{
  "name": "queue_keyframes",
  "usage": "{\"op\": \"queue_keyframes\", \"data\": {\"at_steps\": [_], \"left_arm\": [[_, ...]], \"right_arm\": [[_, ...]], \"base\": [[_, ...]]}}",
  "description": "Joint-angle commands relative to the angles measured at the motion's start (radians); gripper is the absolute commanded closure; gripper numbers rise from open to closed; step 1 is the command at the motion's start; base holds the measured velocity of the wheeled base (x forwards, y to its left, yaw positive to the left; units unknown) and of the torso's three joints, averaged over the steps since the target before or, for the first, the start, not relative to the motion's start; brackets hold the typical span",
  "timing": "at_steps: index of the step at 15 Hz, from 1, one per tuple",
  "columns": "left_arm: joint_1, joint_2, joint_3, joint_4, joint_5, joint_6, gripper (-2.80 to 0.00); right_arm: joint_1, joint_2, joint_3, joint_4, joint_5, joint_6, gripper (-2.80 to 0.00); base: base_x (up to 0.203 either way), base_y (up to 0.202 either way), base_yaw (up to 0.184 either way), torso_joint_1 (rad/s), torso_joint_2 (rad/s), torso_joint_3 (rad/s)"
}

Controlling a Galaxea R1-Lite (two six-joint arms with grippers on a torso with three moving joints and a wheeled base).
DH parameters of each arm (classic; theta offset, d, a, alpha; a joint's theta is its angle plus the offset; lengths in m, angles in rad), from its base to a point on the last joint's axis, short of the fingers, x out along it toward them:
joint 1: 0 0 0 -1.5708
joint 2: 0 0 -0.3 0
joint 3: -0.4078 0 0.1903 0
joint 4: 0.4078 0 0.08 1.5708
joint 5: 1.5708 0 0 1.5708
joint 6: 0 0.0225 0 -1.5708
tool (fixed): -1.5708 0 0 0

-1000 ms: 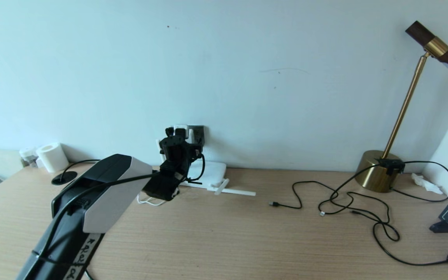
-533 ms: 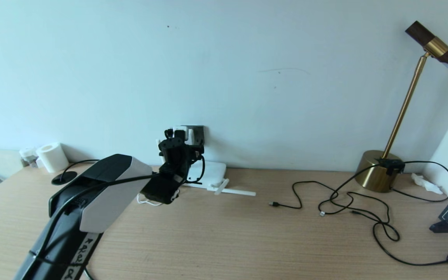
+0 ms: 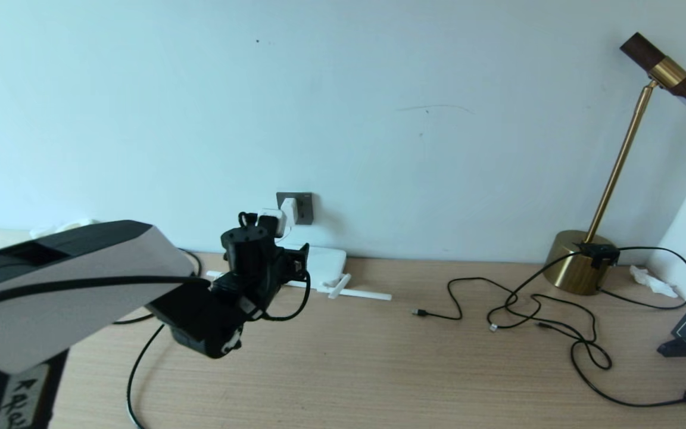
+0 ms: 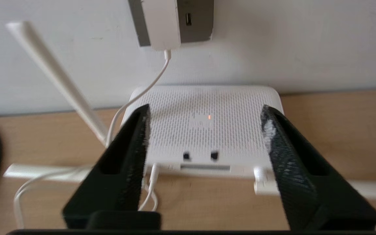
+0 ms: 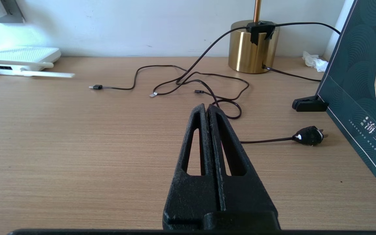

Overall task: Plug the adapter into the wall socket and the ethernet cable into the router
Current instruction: Pick up cable

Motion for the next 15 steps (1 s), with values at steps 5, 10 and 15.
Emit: {"op": "queue_keyframes", "data": {"at_steps": [5,10,15], "left_arm": [[-0.021,-0.562,0.424,0.061,-0.189,0.097,0.0],[-0.019,-0.996,0.496,0.905,-0.433,0.256,0.0],[-0.034,-1.073,0.484,1.375,-0.5,0.693,0.0]], "right_arm": [[0.0,0.0,0.011,-0.001,0.0,0.0,0.0],[0.0,0.001,0.011,-0.001,0.0,0.0,0.0],[0.0,0.001,0.011,-0.001,0.0,0.0,0.0]], "base": [[0.0,0.0,0.0,0.0,0.0,0.0],[0.0,0.0,0.0,0.0,0.0,0.0],[0.0,0.0,0.0,0.0,0.0,0.0]]}}
